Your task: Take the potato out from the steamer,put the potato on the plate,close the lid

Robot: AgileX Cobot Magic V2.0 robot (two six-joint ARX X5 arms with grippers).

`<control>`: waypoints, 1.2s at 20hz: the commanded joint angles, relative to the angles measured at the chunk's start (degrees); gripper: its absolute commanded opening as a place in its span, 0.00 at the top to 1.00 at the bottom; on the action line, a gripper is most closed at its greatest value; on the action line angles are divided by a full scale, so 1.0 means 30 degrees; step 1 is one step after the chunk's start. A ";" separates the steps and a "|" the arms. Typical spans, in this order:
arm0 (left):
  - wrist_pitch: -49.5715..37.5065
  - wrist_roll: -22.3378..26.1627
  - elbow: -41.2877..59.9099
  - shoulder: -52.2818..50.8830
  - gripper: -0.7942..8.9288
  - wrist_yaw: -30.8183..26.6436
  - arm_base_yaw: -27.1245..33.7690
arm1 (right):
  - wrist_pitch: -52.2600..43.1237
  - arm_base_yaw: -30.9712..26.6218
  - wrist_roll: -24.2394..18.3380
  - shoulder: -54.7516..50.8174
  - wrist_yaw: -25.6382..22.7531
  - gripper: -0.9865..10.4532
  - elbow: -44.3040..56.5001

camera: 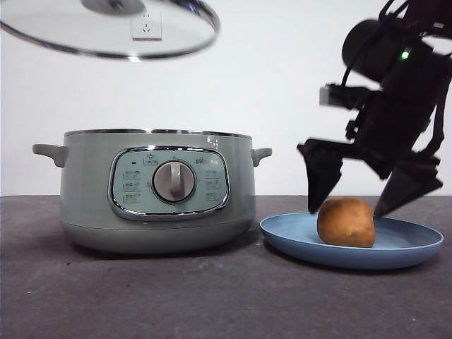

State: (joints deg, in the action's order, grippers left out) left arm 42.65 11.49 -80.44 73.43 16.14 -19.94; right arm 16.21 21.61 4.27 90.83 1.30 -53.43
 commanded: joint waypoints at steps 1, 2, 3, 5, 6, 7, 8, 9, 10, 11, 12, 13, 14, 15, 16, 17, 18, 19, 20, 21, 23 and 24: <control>-0.1421 0.0459 -0.0095 0.0947 0.93 0.0168 -0.0197 | -0.0102 0.0029 0.0138 -0.1501 -0.0138 0.33 0.0131; -0.1821 0.0612 -0.0095 0.1523 0.93 0.0146 -0.0299 | -0.0080 0.0029 0.0240 -0.2404 -0.0131 0.33 0.0131; -0.2098 0.0648 -0.0095 0.1923 0.93 0.0124 -0.0372 | -0.0015 0.0029 0.0306 -0.3220 -0.0124 0.33 0.0131; -0.2565 0.0656 -0.0095 0.2732 0.93 0.0124 -0.0386 | 0.0284 0.0029 0.0415 -0.5158 -0.0117 0.33 0.0117; -0.2783 0.0670 -0.0095 0.3111 0.93 0.0138 -0.0386 | 0.0452 0.0029 0.0415 -0.6164 -0.0131 0.34 0.0109; -0.2929 0.0699 -0.0095 0.3453 0.93 0.0131 -0.0386 | 0.0583 0.0029 0.0415 -0.7169 -0.0131 0.34 0.0109; -0.3067 0.0699 -0.0095 0.3803 0.93 0.0131 -0.0386 | 0.0699 0.0029 0.0415 -0.8167 -0.0131 0.34 0.0109; -0.3213 0.0699 -0.0095 0.4146 0.93 0.0138 -0.0386 | 0.0772 0.0029 0.0423 -0.9136 -0.0131 0.34 0.0109; -0.3410 0.0699 -0.0095 0.4452 0.93 0.0131 -0.0386 | 0.0794 0.0029 0.0488 -1.0069 -0.0131 0.34 0.0109; -0.3657 0.0699 -0.0095 0.4728 0.93 0.0146 -0.0386 | 0.0794 0.0029 0.0605 -1.0950 -0.0124 0.34 0.0109; -0.3898 0.0699 -0.0095 0.5020 0.93 0.0131 -0.0430 | 0.0809 0.0036 0.0641 -1.1839 -0.0124 0.34 0.0102; -0.4014 0.0699 -0.0095 0.5195 0.93 0.0124 -0.0495 | 0.0838 0.0036 0.0641 -1.2480 -0.0124 0.34 0.0102; -0.4197 0.0699 -0.0095 0.5428 0.93 0.0131 -0.0510 | 0.0969 0.0036 0.0634 -1.3187 -0.0124 0.34 0.0073; -0.4248 0.0699 -0.0095 0.5515 0.93 0.0124 -0.0510 | 0.1151 0.0036 0.0634 -1.3639 -0.0124 0.34 0.0000; -0.4342 0.0692 -0.0095 0.5632 0.93 0.0131 -0.0532 | 0.1362 0.0036 0.0634 -1.4120 -0.0117 0.34 -0.0066; -0.4422 0.0699 -0.0095 0.5734 0.93 0.0109 -0.0590 | 0.1486 0.0036 0.0634 -1.4484 -0.0109 0.34 -0.0080; -0.4422 0.0699 -0.0095 0.5821 0.93 0.0117 -0.0605 | 0.1639 0.0036 0.0634 -1.4834 -0.0117 0.34 -0.0095; -0.4430 0.0699 -0.0095 0.5938 0.93 0.0117 -0.0605 | 0.1727 0.0036 0.0634 -1.5045 -0.0117 0.34 -0.0095; -0.4364 0.0699 -0.0095 0.6003 0.93 0.0095 -0.0597 | 0.1785 0.0036 0.0634 -1.5198 -0.0109 0.34 -0.0102; -0.4328 0.0699 -0.0095 0.6098 0.93 0.0044 -0.0605 | 0.1829 0.0036 0.0634 -1.5322 -0.0109 0.34 -0.0102; -0.4335 0.0699 -0.0095 0.6353 0.93 -0.0022 -0.0619 | 0.1909 0.0036 0.0634 -1.5577 -0.0102 0.34 -0.0102; -0.4313 0.0692 -0.0095 0.6433 0.93 -0.0124 -0.0619 | 0.1960 0.0036 0.0634 -1.5671 -0.0073 0.34 -0.0102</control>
State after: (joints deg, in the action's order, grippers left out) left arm 31.59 12.91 -80.44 92.62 15.53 -21.56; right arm 22.26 21.67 5.43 43.97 1.10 -53.49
